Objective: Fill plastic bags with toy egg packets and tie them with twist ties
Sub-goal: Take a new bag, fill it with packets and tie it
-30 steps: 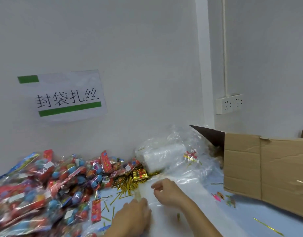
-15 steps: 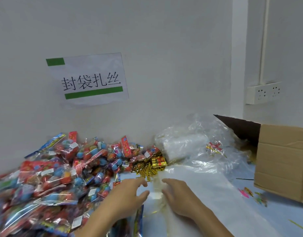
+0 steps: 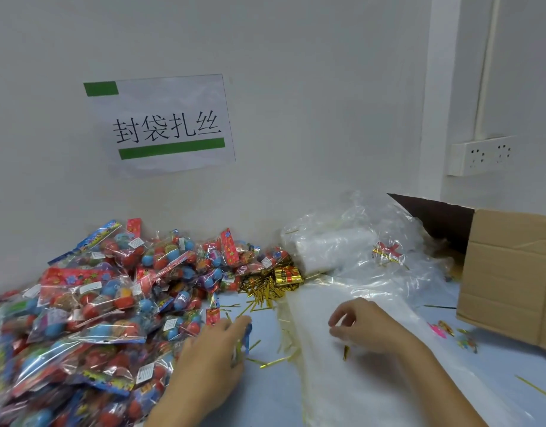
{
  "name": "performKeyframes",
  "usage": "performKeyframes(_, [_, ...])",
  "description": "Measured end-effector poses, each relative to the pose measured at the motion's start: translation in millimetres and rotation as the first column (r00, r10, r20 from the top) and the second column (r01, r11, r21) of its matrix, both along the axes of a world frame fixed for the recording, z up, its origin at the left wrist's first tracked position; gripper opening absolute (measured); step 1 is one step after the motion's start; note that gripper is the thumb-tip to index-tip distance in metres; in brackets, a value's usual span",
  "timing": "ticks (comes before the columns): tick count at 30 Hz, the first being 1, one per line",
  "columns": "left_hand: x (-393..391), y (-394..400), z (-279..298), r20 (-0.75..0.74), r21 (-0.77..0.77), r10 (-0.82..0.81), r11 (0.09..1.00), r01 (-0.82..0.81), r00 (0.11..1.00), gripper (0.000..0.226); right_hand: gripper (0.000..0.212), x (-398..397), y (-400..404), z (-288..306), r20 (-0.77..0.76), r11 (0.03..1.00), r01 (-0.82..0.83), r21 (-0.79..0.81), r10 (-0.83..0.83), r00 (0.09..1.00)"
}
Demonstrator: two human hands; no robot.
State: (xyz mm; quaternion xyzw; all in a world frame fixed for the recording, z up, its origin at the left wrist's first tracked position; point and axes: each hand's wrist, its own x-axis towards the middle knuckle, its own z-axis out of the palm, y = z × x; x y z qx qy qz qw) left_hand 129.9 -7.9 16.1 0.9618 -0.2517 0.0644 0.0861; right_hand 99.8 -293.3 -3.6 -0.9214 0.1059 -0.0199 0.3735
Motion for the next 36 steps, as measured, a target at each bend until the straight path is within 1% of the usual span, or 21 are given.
performKeyframes(2, [15, -4, -1, 0.083, -0.063, 0.056, 0.997, -0.051, 0.995, 0.059, 0.012, -3, 0, 4, -0.041, 0.999, -0.034, -0.021, 0.033, 0.999])
performKeyframes(4, [24, -12, 1, 0.098, -0.015, 0.155, 0.988, -0.154, 0.983, 0.081, 0.024, -7, -1, 9, -0.092, 0.997, -0.075, -0.021, 0.072, 0.993])
performKeyframes(5, [26, -16, 1, 0.095, 0.02, 0.174, 0.984, -0.177, 0.98, 0.09, 0.031, -9, -2, 10, -0.129, 0.995, -0.102, -0.017, 0.099, 0.987])
performKeyframes(6, [25, -22, 0, 0.095, 0.031, 0.164, 0.985, -0.167, 0.982, 0.094, 0.035, -11, -3, 11, -0.163, 0.992, -0.123, -0.017, 0.119, 0.979])
performKeyframes(8, [15, -35, -4, 0.098, 0.02, 0.064, 0.998, -0.066, 0.993, 0.083, 0.031, -13, -2, 12, -0.184, 0.99, -0.132, -0.057, 0.119, 0.976])
performKeyframes(10, [-3, -47, -9, 0.059, -0.011, -0.113, 0.993, 0.114, 0.992, 0.065, 0.016, -12, 0, 12, -0.154, 0.987, -0.118, -0.112, 0.101, 0.983])
performKeyframes(12, [-21, -62, -15, -0.01, -0.081, -0.266, 0.961, 0.265, 0.964, 0.053, 0.018, -10, 3, 11, -0.125, 0.985, -0.109, -0.131, 0.093, 0.988])
performKeyframes(13, [-29, -69, -17, -0.048, -0.102, -0.311, 0.947, 0.305, 0.949, 0.05, 0.02, -9, 4, 9, -0.114, 0.984, -0.107, -0.14, 0.092, 0.989])
performKeyframes(16, [-42, -88, -26, -0.16, -0.042, -0.314, 0.949, 0.312, 0.936, 0.054, 0.02, -6, 4, 5, -0.048, 0.987, -0.103, -0.124, 0.098, 0.994])
performKeyframes(18, [-43, -94, -30, -0.18, -0.002, -0.273, 0.961, 0.277, 0.945, 0.051, 0.017, -3, 3, 2, 0.053, 0.997, -0.056, -0.058, 0.059, 0.997])
performKeyframes(19, [-42, -94, -31, -0.175, -0.015, -0.254, 0.967, 0.255, 0.951, 0.046, 0.016, -1, 2, 2, 0.117, 1.0, -0.018, -0.009, 0.019, 0.993])
performKeyframes(21, [-40, -93, -33, -0.162, -0.091, -0.224, 0.973, 0.212, 0.961, 0.041, 0.018, 2, 4, 3, 0.229, 0.994, 0.036, 0.106, -0.06, 0.972])
performKeyframes(23, [-35, -90, -37, -0.155, -0.246, -0.207, 0.955, 0.165, 0.966, 0.036, 0.018, 4, 10, 4, 0.26, 0.977, 0.023, 0.21, -0.078, 0.962])
performKeyframes(25, [-33, -87, -38, -0.168, -0.494, -0.183, 0.866, 0.078, 0.969, 0.031, 0.016, 4, 20, 5, 0.249, 0.963, -0.062, 0.261, -0.005, 0.968])
performKeyframes(26, [-32, -85, -39, -0.159, -0.579, -0.157, 0.815, 0.037, 0.975, 0.034, 0.017, 3, 25, 4, 0.245, 0.956, -0.115, 0.27, 0.047, 0.968])
performKeyframes(27, [-29, -83, -40, -0.13, -0.619, -0.128, 0.785, 0.02, 0.983, 0.039, 0.018, 2, 30, 5, 0.241, 0.948, -0.167, 0.271, 0.101, 0.965])
performKeyframes(29, [-26, -78, -41, -0.069, -0.651, -0.081, 0.758, 0.017, 0.994, 0.037, 0.023, 0, 40, 6, 0.232, 0.925, -0.263, 0.274, 0.201, 0.952])
performKeyframes(31, [-23, -73, -41, -0.022, -0.671, -0.104, 0.739, 0.062, 0.994, 0.02, 0.026, -2, 45, 8, 0.229, 0.905, -0.317, 0.285, 0.257, 0.939])
performKeyframes(32, [-22, -71, -41, 0.005, -0.669, -0.126, 0.737, 0.097, 0.992, 0.015, 0.027, -3, 46, 9, 0.229, 0.898, -0.332, 0.288, 0.272, 0.935])
performKeyframes(34, [-21, -67, -40, 0.065, -0.67, -0.15, 0.726, 0.154, 0.987, 0.016, 0.027, -5, 47, 11, 0.236, 0.888, -0.346, 0.302, 0.282, 0.93])
performKeyframes(36, [-21, -63, -38, 0.105, -0.673, -0.126, 0.722, 0.164, 0.986, 0.014, 0.024, -6, 47, 12, 0.257, 0.882, -0.331, 0.336, 0.252, 0.933])
